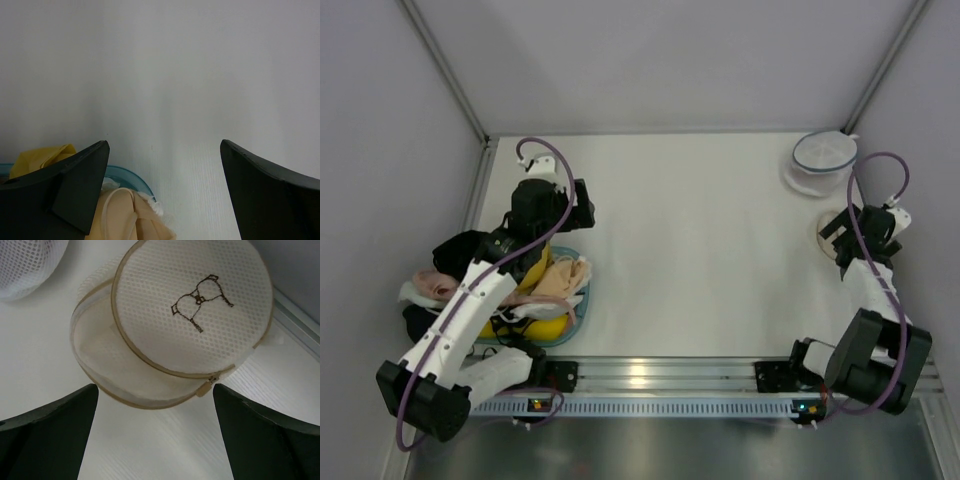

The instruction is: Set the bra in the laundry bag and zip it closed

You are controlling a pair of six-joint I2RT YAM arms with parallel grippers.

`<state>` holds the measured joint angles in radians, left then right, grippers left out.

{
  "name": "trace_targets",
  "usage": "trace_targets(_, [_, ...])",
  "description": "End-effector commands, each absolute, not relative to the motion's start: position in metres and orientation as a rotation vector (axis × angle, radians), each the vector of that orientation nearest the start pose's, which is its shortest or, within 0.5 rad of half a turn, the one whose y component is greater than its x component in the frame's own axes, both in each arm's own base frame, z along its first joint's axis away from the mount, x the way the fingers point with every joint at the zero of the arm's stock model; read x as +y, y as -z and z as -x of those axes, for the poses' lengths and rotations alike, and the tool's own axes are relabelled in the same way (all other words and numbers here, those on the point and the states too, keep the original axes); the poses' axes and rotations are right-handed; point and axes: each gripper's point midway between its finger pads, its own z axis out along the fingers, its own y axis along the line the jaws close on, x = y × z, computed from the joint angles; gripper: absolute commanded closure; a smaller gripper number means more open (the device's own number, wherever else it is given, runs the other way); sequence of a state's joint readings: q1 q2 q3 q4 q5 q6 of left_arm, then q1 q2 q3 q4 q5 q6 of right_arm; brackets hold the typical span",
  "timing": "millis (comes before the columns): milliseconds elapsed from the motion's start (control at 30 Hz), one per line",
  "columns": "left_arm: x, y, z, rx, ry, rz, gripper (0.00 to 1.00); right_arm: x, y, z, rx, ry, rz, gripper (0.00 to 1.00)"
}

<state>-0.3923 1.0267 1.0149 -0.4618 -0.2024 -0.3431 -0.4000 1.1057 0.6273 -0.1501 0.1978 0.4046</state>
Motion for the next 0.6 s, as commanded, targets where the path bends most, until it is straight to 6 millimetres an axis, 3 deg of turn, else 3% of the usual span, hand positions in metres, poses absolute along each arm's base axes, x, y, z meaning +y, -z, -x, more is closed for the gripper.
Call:
trace_targets(0, [-0.11, -0.263, -0.32, 1.971, 0.279, 0.062, 0.01, -0.149, -0.112, -0.334, 1.927, 0.139, -0.863, 0.0])
trace_targets(200, [-0.104, -0.261, -0.321, 1.971, 0.246, 0.068, 0.01, -0.158, -0.065, -0.347, 2.033, 0.163, -0.913, 0.12])
trace_targets(300, [-0.104, -0.262, -0.321, 1.97, 0.245, 0.065, 0.01, -0.154, -0.061, -0.358, 2.04, 0.113, -0.886, 0.3])
trace_targets(333, [-0.105, -0.261, -0.321, 1.971, 0.246, 0.061, 0.02, -0.15, -0.06, -0.36, 2.046, 0.092, -0.871, 0.44])
trace_targets(467, [-0.107, -0.265, -0.32, 1.965, 0.261, 0.054, 0.02, -0.117, -0.061, -0.371, 2.109, 0.055, -0.737, 0.67])
trace_targets(567, [-0.111, -0.268, -0.318, 1.959, 0.291, 0.038, 0.02, -0.071, -0.058, -0.375, 2.17, -0.012, -0.615, 0.79])
